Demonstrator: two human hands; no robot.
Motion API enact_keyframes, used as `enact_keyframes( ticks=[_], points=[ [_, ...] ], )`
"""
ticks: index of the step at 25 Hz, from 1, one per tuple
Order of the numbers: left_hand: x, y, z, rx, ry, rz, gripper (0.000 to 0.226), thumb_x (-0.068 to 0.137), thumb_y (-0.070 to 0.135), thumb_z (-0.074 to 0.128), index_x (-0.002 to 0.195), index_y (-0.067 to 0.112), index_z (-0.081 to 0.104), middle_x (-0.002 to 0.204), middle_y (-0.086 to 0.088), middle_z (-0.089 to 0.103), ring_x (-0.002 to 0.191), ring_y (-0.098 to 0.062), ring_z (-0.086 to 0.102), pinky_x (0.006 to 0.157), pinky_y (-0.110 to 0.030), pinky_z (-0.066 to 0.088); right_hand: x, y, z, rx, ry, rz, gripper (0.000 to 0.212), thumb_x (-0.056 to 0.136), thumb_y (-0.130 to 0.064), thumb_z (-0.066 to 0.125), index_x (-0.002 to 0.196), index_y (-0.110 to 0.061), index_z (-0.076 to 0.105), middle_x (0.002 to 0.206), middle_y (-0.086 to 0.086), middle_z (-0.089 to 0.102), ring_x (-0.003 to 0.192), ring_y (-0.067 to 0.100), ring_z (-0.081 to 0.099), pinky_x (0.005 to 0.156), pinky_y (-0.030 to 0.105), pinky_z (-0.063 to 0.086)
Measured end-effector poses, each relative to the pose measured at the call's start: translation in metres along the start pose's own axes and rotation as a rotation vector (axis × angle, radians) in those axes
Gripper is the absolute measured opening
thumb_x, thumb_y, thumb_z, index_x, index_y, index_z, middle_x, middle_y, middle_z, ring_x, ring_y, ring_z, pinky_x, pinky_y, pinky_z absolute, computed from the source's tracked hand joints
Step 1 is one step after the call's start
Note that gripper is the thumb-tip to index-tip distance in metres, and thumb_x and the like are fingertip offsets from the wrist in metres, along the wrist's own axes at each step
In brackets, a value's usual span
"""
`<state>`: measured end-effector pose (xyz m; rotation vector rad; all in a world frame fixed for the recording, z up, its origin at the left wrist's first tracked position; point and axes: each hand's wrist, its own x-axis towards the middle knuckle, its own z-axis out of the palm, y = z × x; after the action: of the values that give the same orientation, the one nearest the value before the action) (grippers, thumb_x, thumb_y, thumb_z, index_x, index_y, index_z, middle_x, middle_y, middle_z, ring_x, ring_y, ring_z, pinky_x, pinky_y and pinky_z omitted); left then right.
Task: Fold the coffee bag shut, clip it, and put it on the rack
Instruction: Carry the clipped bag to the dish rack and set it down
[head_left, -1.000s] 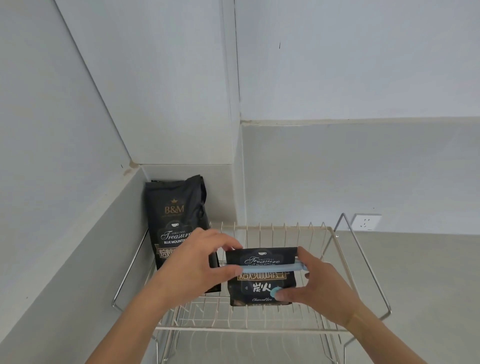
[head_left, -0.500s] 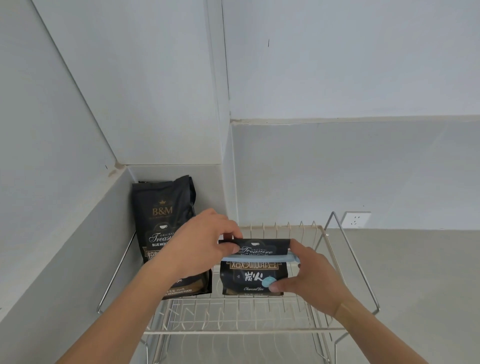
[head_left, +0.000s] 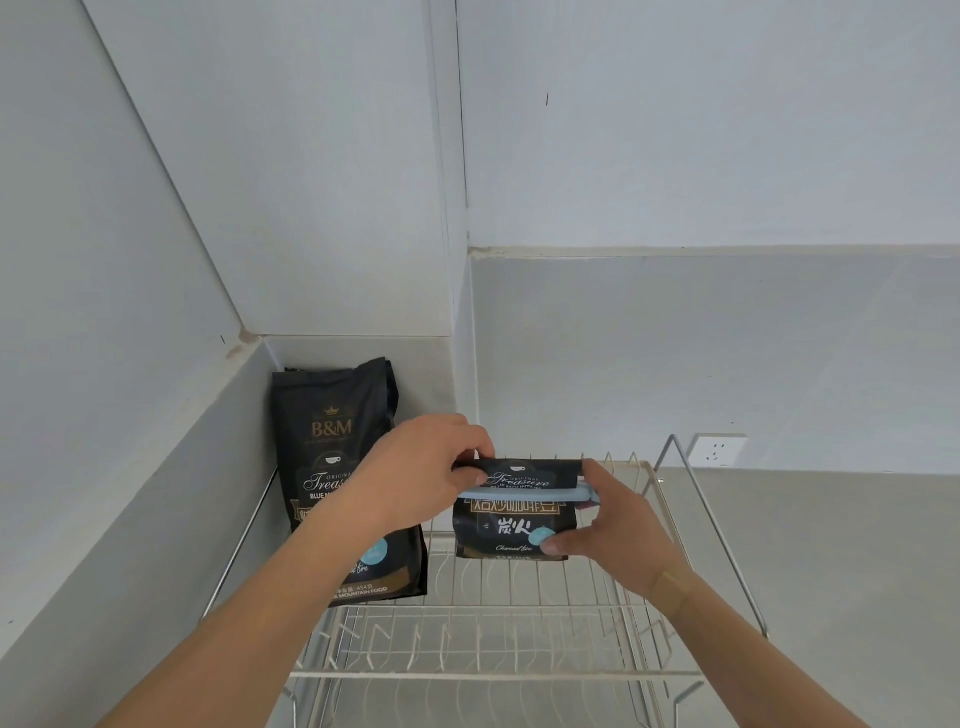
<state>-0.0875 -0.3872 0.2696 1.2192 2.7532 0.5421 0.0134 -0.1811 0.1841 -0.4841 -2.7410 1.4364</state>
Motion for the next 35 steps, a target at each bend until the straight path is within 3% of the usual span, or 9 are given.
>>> enact_keyframes(
  ticks=[2, 5, 11, 16, 18, 20, 23, 31, 35],
  points=[
    [0.000, 0.000, -0.002, -0.045, -0.093, -0.011, 0.031, 0.081, 0.037, 0.071, 0.108, 0.034, 0.058, 0.102, 0.011, 0.060, 0.092, -0.010, 0.056, 0.083, -0.036, 0.051, 0.001, 0.006, 0.000, 0.111, -0.015, 0.041, 0.071, 0.059, -0.016, 0.090, 0.115, -0.035, 0.051, 0.109, -0.012, 0.067, 0.099, 0.011, 0.065, 0.075, 0.025, 0.055],
    [0.005, 0.003, -0.001, 0.077, -0.239, 0.007, 0.051, 0.074, 0.040, 0.076, 0.118, 0.034, 0.050, 0.109, 0.010, 0.059, 0.095, -0.012, 0.056, 0.082, -0.038, 0.052, 0.002, 0.011, -0.001, 0.214, -0.050, 0.061, 0.070, 0.055, -0.011, 0.091, 0.105, -0.044, 0.055, 0.106, -0.015, 0.068, 0.093, 0.009, 0.069, 0.070, 0.019, 0.054],
    [0.015, 0.006, 0.004, 0.069, -0.237, 0.034, 0.028, 0.086, 0.032, 0.065, 0.113, 0.031, 0.055, 0.099, 0.010, 0.059, 0.086, -0.011, 0.053, 0.072, -0.032, 0.047, 0.002, 0.009, -0.002, 0.228, -0.033, 0.060, 0.066, 0.057, -0.012, 0.090, 0.106, -0.041, 0.056, 0.107, -0.017, 0.067, 0.097, 0.004, 0.063, 0.072, 0.019, 0.051],
    [0.017, 0.009, 0.004, 0.083, -0.209, 0.046, 0.026, 0.087, 0.033, 0.063, 0.111, 0.032, 0.053, 0.097, 0.010, 0.058, 0.084, -0.012, 0.053, 0.072, -0.035, 0.049, 0.001, 0.009, -0.008, 0.203, 0.004, 0.049, 0.063, 0.058, -0.015, 0.090, 0.109, -0.037, 0.058, 0.102, -0.022, 0.067, 0.090, -0.005, 0.061, 0.060, 0.007, 0.044],
    [0.017, 0.010, 0.005, 0.077, -0.214, 0.054, 0.027, 0.087, 0.032, 0.063, 0.111, 0.032, 0.053, 0.099, 0.009, 0.059, 0.085, -0.012, 0.053, 0.073, -0.036, 0.050, 0.000, 0.010, -0.008, 0.195, -0.001, 0.053, 0.065, 0.060, -0.014, 0.090, 0.113, -0.032, 0.058, 0.107, -0.014, 0.068, 0.097, 0.005, 0.062, 0.067, 0.014, 0.050],
    [0.016, 0.011, 0.006, 0.059, -0.207, 0.055, 0.027, 0.087, 0.032, 0.063, 0.112, 0.032, 0.052, 0.099, 0.009, 0.059, 0.086, -0.013, 0.054, 0.075, -0.039, 0.051, 0.000, 0.008, -0.010, 0.169, 0.012, 0.064, 0.066, 0.060, -0.014, 0.090, 0.116, -0.029, 0.058, 0.112, -0.008, 0.068, 0.104, 0.014, 0.061, 0.083, 0.031, 0.056],
    [0.017, 0.011, 0.008, 0.039, -0.204, 0.054, 0.028, 0.087, 0.032, 0.063, 0.112, 0.031, 0.051, 0.096, 0.011, 0.055, 0.086, -0.013, 0.053, 0.074, -0.038, 0.050, 0.002, 0.007, -0.013, 0.108, 0.023, 0.063, 0.066, 0.059, -0.016, 0.090, 0.115, -0.028, 0.058, 0.113, -0.006, 0.068, 0.106, 0.019, 0.062, 0.093, 0.044, 0.054],
    [0.020, 0.005, 0.004, -0.032, -0.288, 0.028, 0.026, 0.088, 0.028, 0.065, 0.111, 0.028, 0.053, 0.104, 0.005, 0.063, 0.089, -0.013, 0.056, 0.078, -0.033, 0.049, 0.006, 0.009, -0.012, 0.119, -0.077, 0.081, 0.059, 0.053, -0.029, 0.091, 0.104, -0.034, 0.063, 0.096, -0.013, 0.076, 0.093, 0.011, 0.070, 0.089, 0.044, 0.057],
    [0.018, 0.000, 0.003, -0.080, -0.274, -0.031, 0.040, 0.085, 0.024, 0.069, 0.119, 0.028, 0.050, 0.111, 0.004, 0.065, 0.095, -0.016, 0.060, 0.085, -0.039, 0.053, 0.008, 0.007, -0.009, 0.180, -0.116, 0.081, 0.056, 0.053, -0.035, 0.090, 0.102, -0.038, 0.063, 0.094, -0.015, 0.077, 0.093, 0.011, 0.070, 0.087, 0.041, 0.057]
  ],
)
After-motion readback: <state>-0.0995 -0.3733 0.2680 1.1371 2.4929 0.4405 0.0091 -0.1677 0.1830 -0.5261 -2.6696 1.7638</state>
